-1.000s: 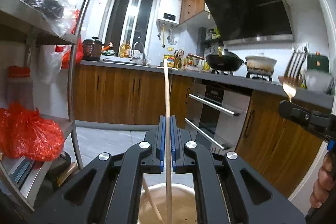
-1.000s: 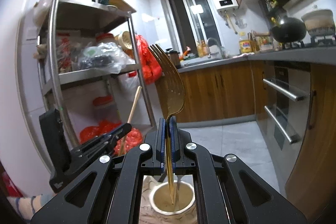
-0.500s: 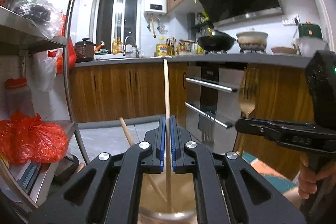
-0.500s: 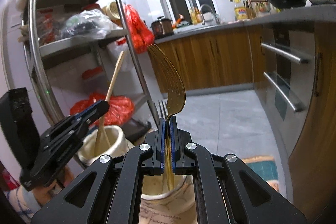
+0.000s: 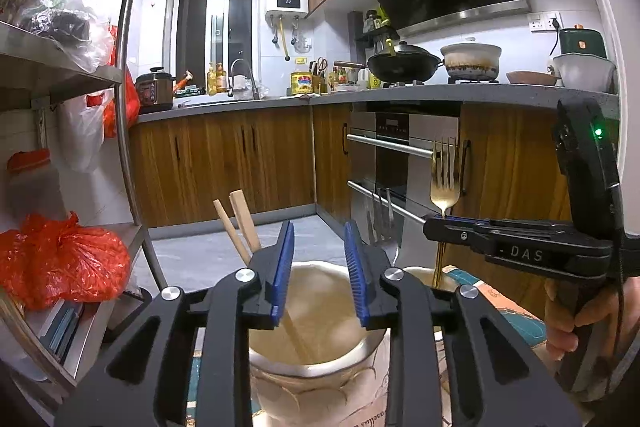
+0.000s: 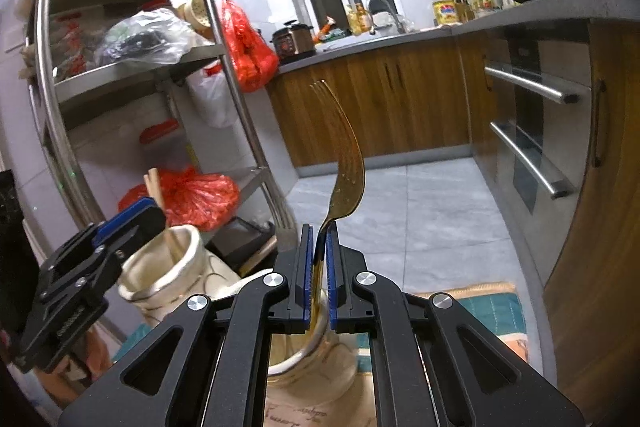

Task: Organize utensils
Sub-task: 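Drop chopstick into tall cup with left while right drops gold fork into short cup, then withdraw both tools and move right tool toward the flower-headed silver spoon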

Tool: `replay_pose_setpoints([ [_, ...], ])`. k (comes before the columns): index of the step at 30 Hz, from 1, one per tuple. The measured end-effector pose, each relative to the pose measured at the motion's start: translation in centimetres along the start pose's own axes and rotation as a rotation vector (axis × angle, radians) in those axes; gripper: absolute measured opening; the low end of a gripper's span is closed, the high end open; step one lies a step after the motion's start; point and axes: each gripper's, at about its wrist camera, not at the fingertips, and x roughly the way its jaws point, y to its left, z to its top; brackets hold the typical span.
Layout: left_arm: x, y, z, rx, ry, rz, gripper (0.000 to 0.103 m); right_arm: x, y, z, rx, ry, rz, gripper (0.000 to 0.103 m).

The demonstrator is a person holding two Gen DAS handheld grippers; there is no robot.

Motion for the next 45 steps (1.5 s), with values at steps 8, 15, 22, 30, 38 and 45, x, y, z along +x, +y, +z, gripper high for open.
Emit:
replay_pose_setpoints([
  [8, -0.3, -0.1, 0.2, 0.002, -0.004, 0.0, 0.032, -0.1, 0.0, 0.1, -0.011, 0.0, -0.02, 0.021],
  [15, -1.2, 0.2, 0.4, 0.0, -0.015, 0.014, 0.047, -1.2, -0.6, 0.2, 0.011, -0.007, -0.032, 0.053],
  [22, -3.4, 0.9, 0.6, -0.023, -0.041, 0.043, 0.075, -3.7, -0.5, 0.5, 0.019, -0.043, -0.04, 0.092],
  [30, -6.1, 2.0, 0.2, -0.117, -0.03, 0.058, 0.098, -7.3, 0.1, -0.4, -0.015, -0.084, -0.075, 0.098],
  [38, -7.9, 0.6, -2.3, -0.091, 0.053, 0.053, 0.098, -9.5, -0.2, -3.3, -0.048, -0.046, -0.143, 0.098],
  [45, -8.6, -0.1, -4.9, -0.128, 0.163, 0.026, 0.098, -10.4, -0.5, -6.0, -0.08, 0.026, -0.176, 0.098],
])
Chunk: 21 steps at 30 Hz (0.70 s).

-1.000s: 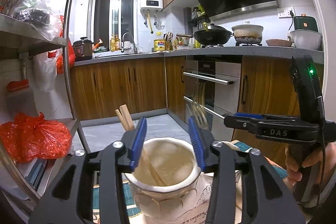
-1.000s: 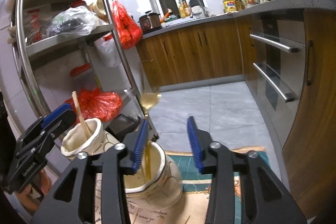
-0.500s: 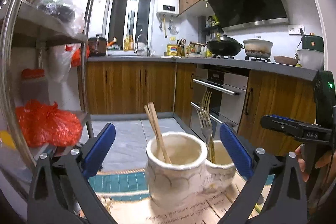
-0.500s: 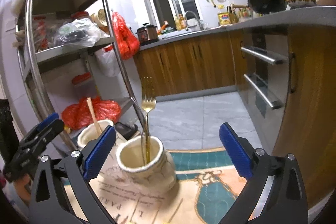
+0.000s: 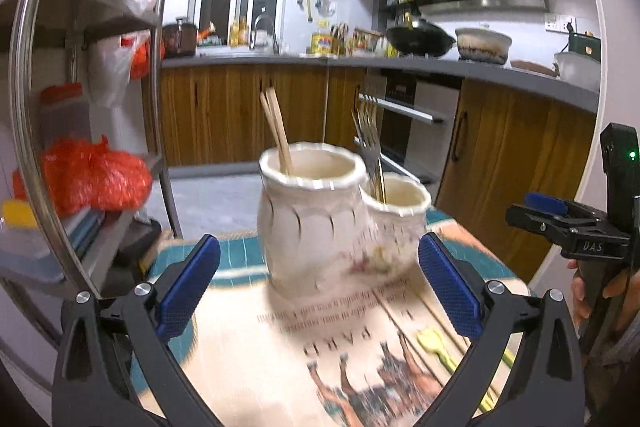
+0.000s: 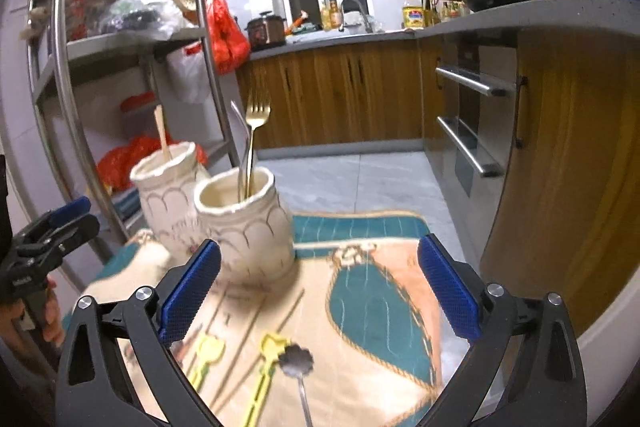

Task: Organize utensils
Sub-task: 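Withdraw both tools and move right tool toward the flower-headed silver spoon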

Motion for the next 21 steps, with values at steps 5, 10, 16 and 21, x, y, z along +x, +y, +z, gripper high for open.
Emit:
replay_pose_setpoints([
  [5, 0.1, -0.4, -1.6, -0.02, 0.071, 0.002, 0.098, -0.7, -0.6, -1.3, -0.002, 0.037, -0.011, 0.098],
  [10, 0.6, -0.9, -2.9, -0.025, 0.128, -0.003, 0.098, -1.2, -1.6, -2.3, 0.003, 0.083, -0.029, 0.098],
  [16, 1.3, -2.3, -3.8, 0.011, 0.178, -0.012, 0.097, -1.4, -2.8, -3.5, 0.012, 0.148, -0.06, 0.098],
  [21, 1.8, -3.3, -4.1, 0.048, 0.204, -0.023, 0.098, -1.0, -1.9, -4.6, -0.046, 0.233, -0.038, 0.098],
])
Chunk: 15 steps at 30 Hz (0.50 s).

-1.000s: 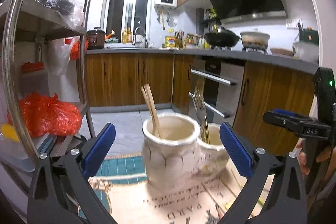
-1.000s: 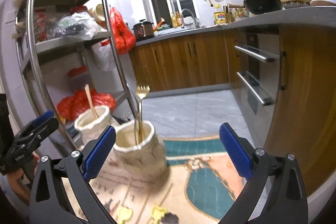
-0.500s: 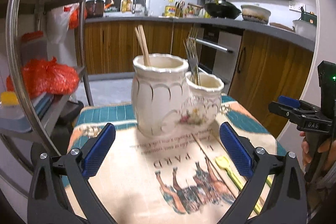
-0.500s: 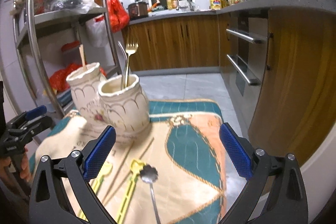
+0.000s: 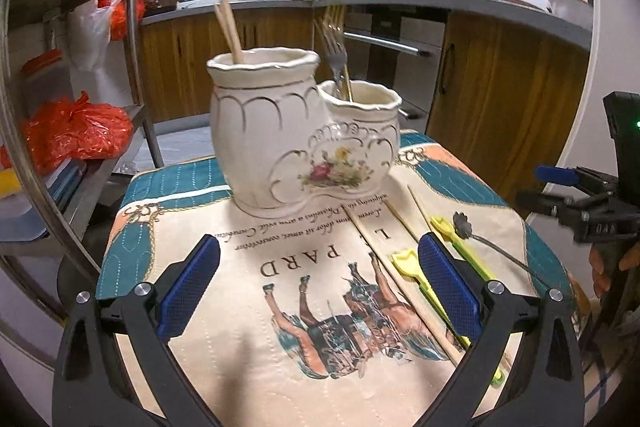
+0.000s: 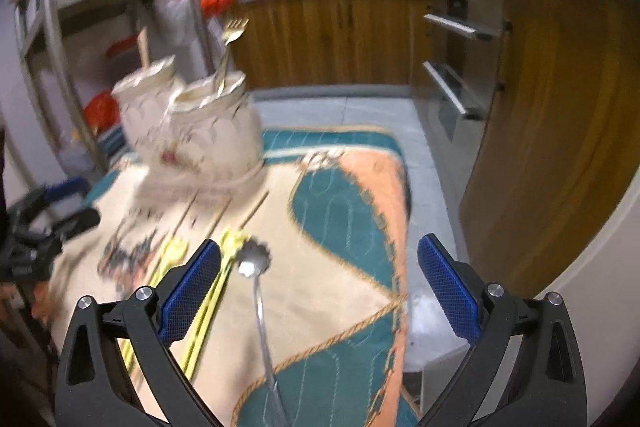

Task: Organize utensils
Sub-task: 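Withdraw both tools and move right tool toward the flower-headed silver spoon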

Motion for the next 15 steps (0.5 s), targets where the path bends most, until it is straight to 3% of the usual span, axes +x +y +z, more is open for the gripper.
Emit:
replay_pose_setpoints([
  [5, 0.5, -0.5, -0.2, 0.016, 0.025, 0.004, 0.098, 0.9, 1.7, -1.0, -0.089, 0.09, 0.017, 0.089],
  [10, 0.8, -1.0, -0.5, 0.037, 0.043, 0.009, 0.098, 1.8, 2.8, -1.6, -0.135, 0.144, 0.039, 0.053],
  [15, 1.1, -1.6, -0.7, 0.046, 0.071, 0.005, 0.097, 2.5, 3.5, -2.2, -0.159, 0.186, 0.065, 0.031],
])
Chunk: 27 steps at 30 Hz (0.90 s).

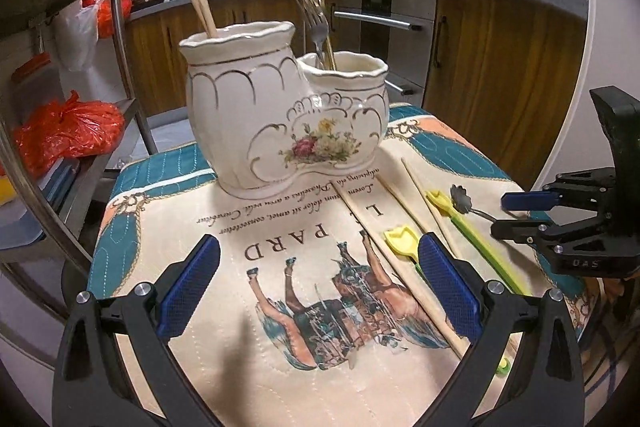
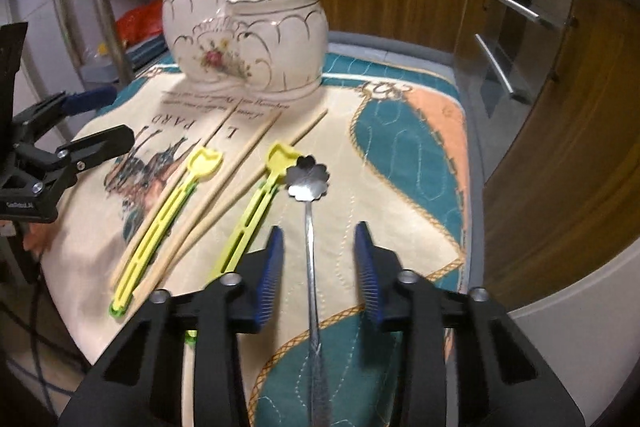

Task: Organize utensils
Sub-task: 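Withdraw both tools and move right tool toward the flower-headed silver spoon, then grasp a wooden chopstick with left tool while right grasps the flower-headed spoon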

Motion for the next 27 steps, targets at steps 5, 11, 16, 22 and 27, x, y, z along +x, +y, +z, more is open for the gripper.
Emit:
replay_pose_setpoints([
  [5, 0.7, -1.2, -0.1, -0.001, 0.053, -0.015, 0.097, 0.3, 0.3, 0.2, -0.006, -0.003, 0.004, 0.006],
  [11, 1.8, -3.1, -0.7, 0.048, 0.135, -0.025, 0.072, 0.1, -0.1, 0.4, 0.007, -0.027, -0.013, 0.004],
  [16, 2.5, -3.3, -1.1, 0.031, 0.181, -0.031, 0.054, 0.4, 0.1, 0.5, 0.005, -0.022, -0.015, 0.004],
  [22, 3.1, -4.2, -0.9, 0.068, 0.2, -0.035, 0.017, 0.5, 0.2, 0.7, 0.002, -0.029, -0.021, 0.004],
  [27, 3.3, -2.4, -0.5, 0.032, 0.237, -0.08, 0.009, 0.2, 0.2, 0.6, 0.006, -0.045, -0.012, 0.004],
])
